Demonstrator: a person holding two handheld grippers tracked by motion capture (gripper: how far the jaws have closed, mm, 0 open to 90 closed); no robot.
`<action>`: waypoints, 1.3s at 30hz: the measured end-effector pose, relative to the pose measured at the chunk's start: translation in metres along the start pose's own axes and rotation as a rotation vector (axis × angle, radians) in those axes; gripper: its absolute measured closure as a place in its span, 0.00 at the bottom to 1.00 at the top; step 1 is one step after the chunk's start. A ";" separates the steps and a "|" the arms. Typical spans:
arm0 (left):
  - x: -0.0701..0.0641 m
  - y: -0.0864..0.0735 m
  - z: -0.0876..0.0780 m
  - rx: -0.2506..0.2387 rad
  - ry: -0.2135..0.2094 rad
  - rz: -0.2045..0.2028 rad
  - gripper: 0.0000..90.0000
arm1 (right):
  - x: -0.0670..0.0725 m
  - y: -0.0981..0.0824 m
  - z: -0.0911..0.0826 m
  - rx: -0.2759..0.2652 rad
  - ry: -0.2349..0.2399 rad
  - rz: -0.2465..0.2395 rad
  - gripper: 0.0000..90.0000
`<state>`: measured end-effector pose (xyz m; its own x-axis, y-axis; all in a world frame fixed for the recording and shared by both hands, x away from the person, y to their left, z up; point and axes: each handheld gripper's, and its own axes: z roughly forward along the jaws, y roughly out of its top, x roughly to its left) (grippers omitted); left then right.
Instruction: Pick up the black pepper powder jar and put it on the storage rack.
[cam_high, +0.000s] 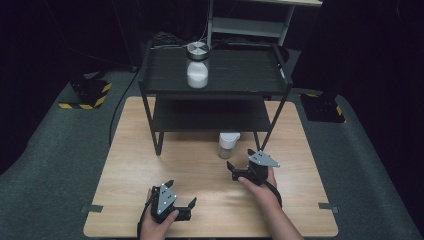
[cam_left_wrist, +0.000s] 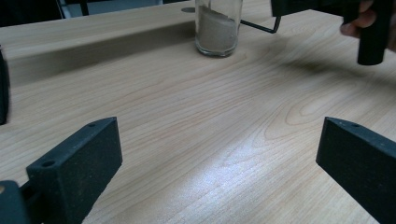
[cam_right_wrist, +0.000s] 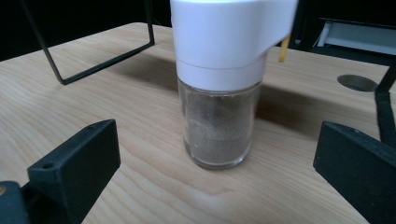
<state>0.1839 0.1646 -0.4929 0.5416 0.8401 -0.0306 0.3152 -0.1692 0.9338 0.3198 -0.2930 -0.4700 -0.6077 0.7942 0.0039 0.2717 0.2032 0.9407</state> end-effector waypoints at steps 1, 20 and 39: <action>0.000 0.000 0.000 0.000 0.001 -0.001 0.00 | 0.001 0.000 0.003 -0.001 -0.002 -0.001 0.00; 0.001 0.000 0.000 0.001 0.000 -0.014 0.00 | 0.008 0.004 0.045 -0.036 -0.044 0.009 0.13; 0.002 -0.002 -0.001 -0.008 -0.002 -0.020 0.00 | 0.028 0.005 0.065 -0.076 -0.128 0.043 0.34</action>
<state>0.1839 0.1666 -0.4941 0.5369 0.8422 -0.0498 0.3197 -0.1485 0.9358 0.3532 -0.2325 -0.4869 -0.4951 0.8688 0.0058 0.2351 0.1276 0.9635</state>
